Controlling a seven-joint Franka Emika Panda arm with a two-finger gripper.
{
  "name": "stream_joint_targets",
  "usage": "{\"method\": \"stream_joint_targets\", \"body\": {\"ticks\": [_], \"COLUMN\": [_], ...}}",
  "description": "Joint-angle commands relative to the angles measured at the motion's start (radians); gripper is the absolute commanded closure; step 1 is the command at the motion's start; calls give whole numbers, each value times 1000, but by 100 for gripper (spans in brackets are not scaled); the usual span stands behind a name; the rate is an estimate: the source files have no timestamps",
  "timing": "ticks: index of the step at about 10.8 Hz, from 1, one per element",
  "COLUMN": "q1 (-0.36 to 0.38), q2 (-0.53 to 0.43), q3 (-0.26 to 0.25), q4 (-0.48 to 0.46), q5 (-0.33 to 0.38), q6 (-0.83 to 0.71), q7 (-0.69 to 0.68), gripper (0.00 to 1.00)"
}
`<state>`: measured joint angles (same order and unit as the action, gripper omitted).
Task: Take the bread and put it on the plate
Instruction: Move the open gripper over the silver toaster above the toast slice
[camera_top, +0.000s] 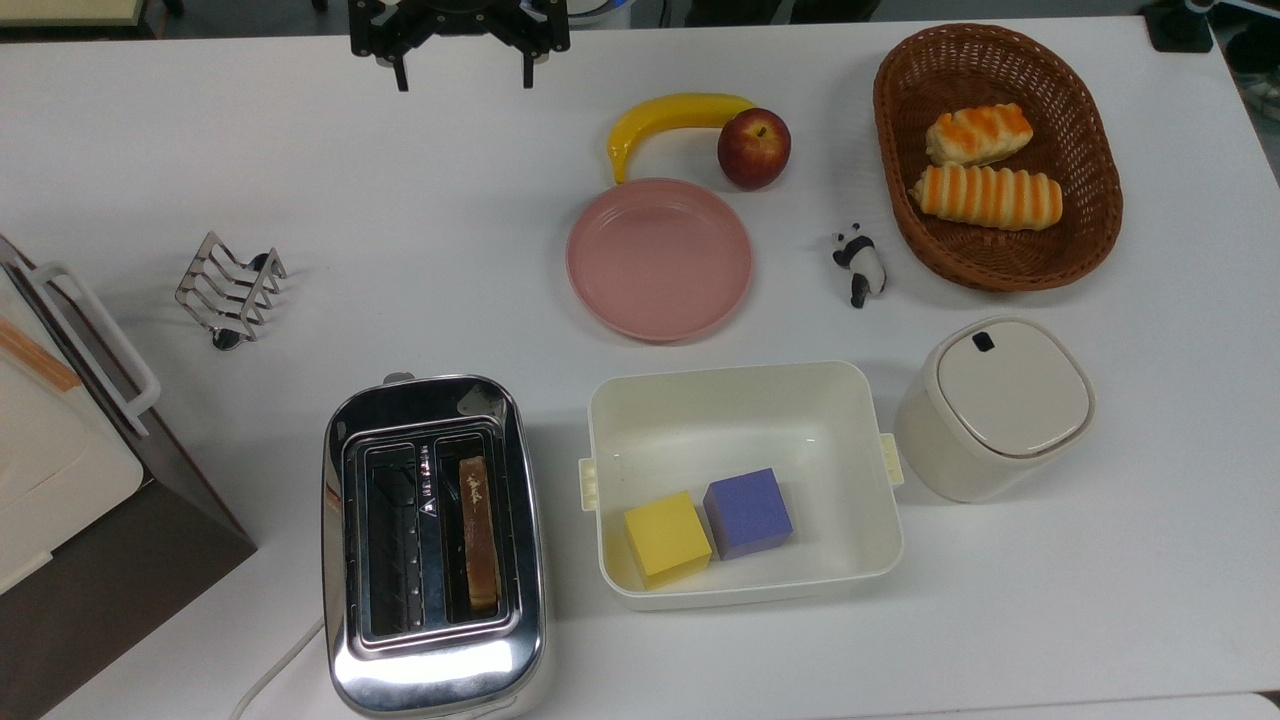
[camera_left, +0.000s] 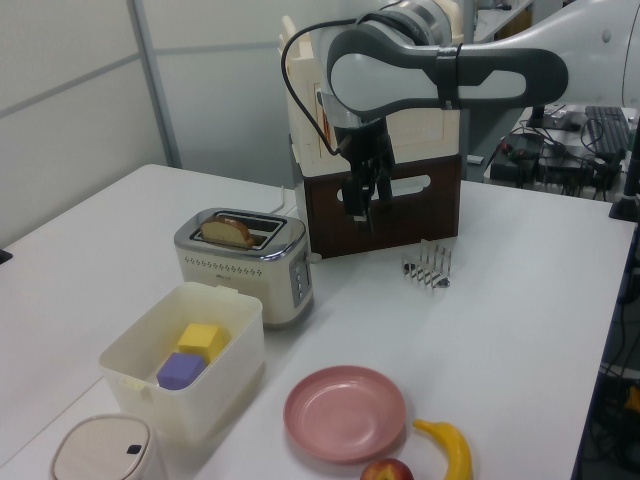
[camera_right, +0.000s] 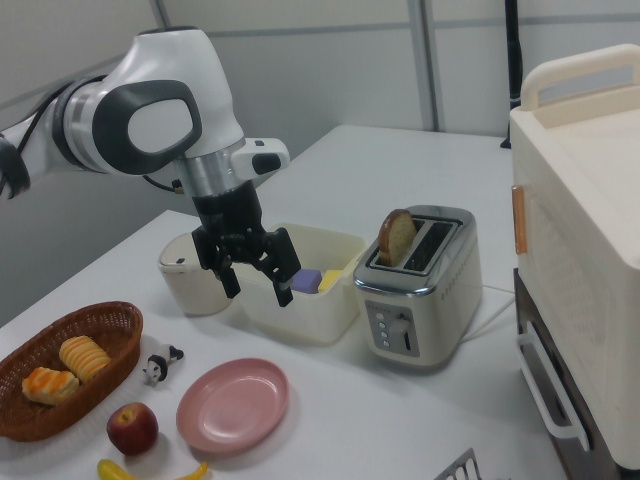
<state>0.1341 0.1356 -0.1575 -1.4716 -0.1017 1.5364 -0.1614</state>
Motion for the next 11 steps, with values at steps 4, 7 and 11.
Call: {"method": "stream_joint_targets", "body": {"ticks": [4, 7, 11], "q1": [-4, -5, -1], "q2": [4, 36, 91], "q3": [-4, -4, -4], "q4": [-24, -29, -26], "q5": [57, 56, 56], "q6": [91, 195, 454], "q7": [19, 20, 25], "gripper": [0, 0, 0]}}
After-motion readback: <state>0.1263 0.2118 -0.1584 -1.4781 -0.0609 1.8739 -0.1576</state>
